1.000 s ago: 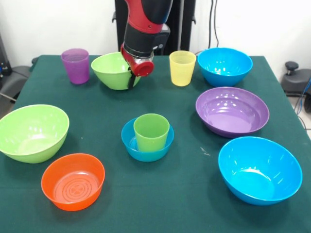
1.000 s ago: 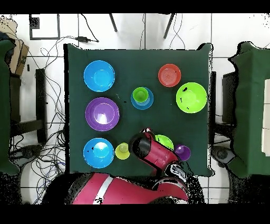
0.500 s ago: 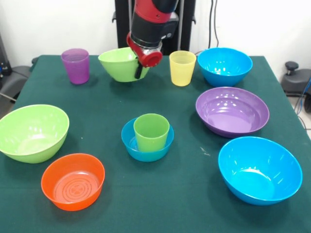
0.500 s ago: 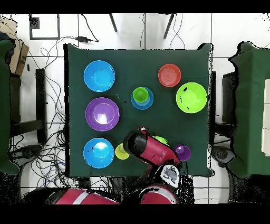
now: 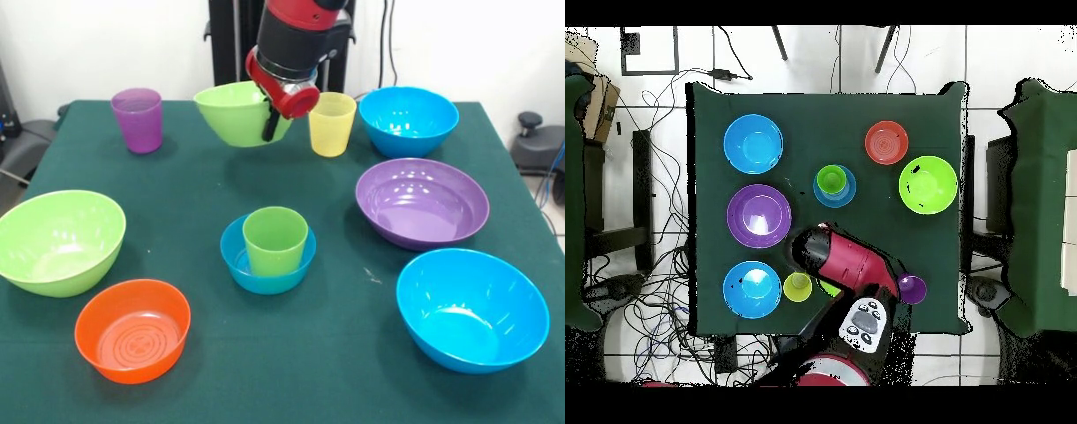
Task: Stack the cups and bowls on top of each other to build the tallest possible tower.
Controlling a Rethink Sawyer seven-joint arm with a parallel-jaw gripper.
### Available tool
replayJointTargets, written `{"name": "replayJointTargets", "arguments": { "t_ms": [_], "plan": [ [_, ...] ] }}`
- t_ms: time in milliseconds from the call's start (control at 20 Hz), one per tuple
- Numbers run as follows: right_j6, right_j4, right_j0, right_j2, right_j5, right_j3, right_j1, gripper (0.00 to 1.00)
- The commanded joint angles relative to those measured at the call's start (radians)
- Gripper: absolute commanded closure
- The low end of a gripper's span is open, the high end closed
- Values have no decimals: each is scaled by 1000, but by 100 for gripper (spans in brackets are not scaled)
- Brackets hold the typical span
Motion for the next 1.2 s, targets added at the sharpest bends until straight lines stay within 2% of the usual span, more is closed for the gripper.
{"name": "replayJointTargets", "arguments": {
  "t_ms": [50, 350, 500, 650, 850, 1200],
  "plan": [
    [25, -59, 21, 29, 158, -197, 15, 100],
    [17, -72, 39, 20, 243, -290, 23, 100],
    [9, -75, 43, 25, 275, -306, 9, 100],
    [-3, -78, 42, 41, 262, -306, 1, 100],
    [11, -72, 55, 43, 293, -335, 8, 100],
    [5, -82, 64, 32, 346, -441, 43, 100]
  ]
}}
